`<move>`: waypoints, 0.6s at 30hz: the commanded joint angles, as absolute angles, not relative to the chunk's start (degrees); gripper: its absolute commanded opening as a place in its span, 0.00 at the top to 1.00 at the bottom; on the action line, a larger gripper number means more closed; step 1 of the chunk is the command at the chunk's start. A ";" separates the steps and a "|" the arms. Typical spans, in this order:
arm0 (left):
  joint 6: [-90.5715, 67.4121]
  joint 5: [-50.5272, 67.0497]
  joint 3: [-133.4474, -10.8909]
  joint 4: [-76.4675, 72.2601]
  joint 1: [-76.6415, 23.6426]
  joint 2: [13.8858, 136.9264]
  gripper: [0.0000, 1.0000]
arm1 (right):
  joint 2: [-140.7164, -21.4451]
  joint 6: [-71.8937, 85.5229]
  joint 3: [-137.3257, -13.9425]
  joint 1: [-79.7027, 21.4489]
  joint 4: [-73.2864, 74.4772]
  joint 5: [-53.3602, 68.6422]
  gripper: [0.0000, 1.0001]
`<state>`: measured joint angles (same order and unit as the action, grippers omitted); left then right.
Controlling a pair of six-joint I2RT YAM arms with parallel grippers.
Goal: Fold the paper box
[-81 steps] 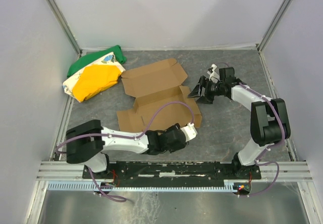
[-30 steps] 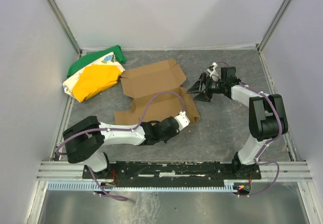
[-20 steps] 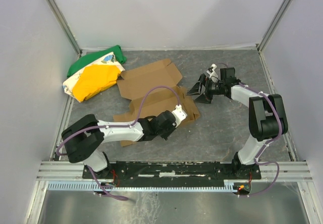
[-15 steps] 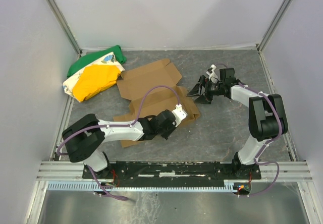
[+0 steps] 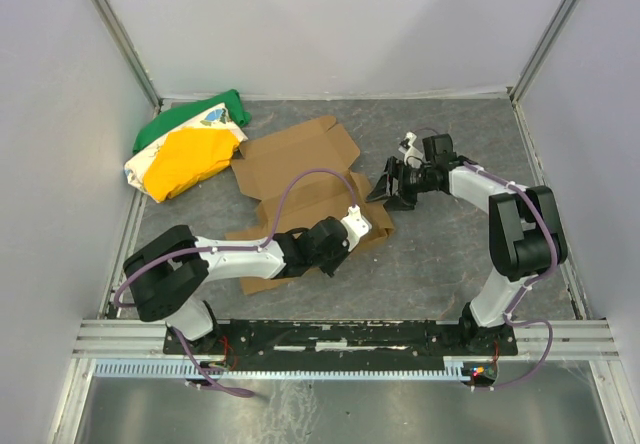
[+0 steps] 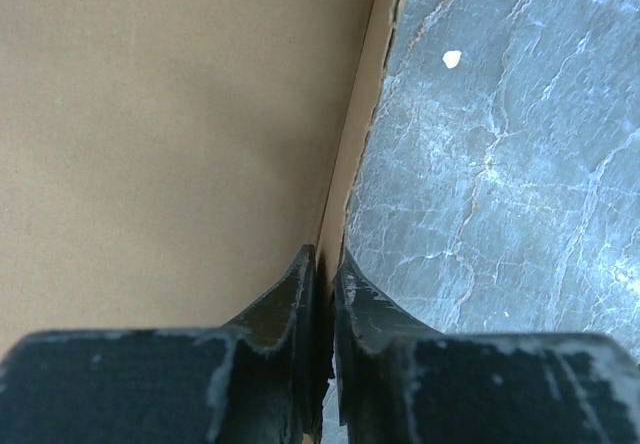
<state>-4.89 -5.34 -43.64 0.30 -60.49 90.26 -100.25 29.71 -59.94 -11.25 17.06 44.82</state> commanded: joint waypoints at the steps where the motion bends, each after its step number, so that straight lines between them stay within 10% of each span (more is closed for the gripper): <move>1: -8.61 -3.60 -44.48 4.82 -60.61 90.63 0.80 | -98.42 27.08 -62.04 -11.16 19.68 41.53 0.23; 9: -8.91 -3.59 -47.57 7.63 -60.57 88.27 0.74 | -100.11 26.98 -61.97 -11.31 18.74 42.82 0.42; 18: -10.20 -5.36 -49.46 8.55 -60.61 86.63 0.68 | -99.89 27.37 -61.39 -11.51 17.88 42.99 0.40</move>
